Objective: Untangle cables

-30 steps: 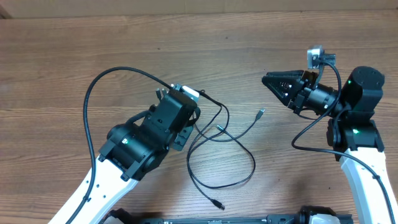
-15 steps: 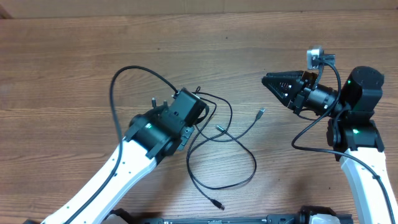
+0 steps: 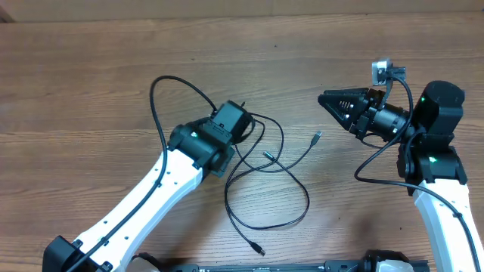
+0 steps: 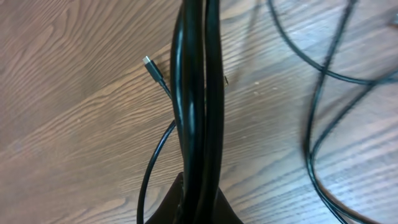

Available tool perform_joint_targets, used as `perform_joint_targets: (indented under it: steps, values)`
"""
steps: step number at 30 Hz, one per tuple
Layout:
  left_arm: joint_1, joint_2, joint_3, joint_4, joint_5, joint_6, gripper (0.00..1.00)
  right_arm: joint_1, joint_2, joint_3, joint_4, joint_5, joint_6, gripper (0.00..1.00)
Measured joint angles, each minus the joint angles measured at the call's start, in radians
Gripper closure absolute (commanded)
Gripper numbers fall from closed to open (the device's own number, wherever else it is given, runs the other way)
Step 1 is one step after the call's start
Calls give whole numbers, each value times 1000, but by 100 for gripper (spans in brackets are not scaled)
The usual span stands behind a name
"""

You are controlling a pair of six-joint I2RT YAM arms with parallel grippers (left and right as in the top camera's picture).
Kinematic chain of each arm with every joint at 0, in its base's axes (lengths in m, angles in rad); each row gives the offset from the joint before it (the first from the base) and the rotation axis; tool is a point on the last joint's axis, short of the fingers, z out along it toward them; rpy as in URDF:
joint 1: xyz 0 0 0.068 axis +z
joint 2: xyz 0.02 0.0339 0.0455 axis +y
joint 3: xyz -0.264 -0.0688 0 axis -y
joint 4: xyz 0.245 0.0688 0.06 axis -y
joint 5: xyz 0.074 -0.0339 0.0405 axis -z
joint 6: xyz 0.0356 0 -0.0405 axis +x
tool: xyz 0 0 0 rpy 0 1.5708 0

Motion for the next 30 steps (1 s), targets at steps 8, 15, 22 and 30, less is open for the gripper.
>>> perform_joint_targets:
  steps: [8, 15, 22, 30]
  values:
    - [141, 1, 0, -31, -2, -107, 78, 0, 0, 0, -16, 31, -22, 77]
    - [254, 1, 0, -52, 9, -206, 0, 0, 0, 0, -17, 40, -25, 76]
    - [270, 1, 0, -54, 29, -231, 0, 0, 19, 0, -35, 42, -26, 68]
    - [275, 1, 0, -11, 74, -295, 0, 0, 21, 0, -103, 98, -28, 49]
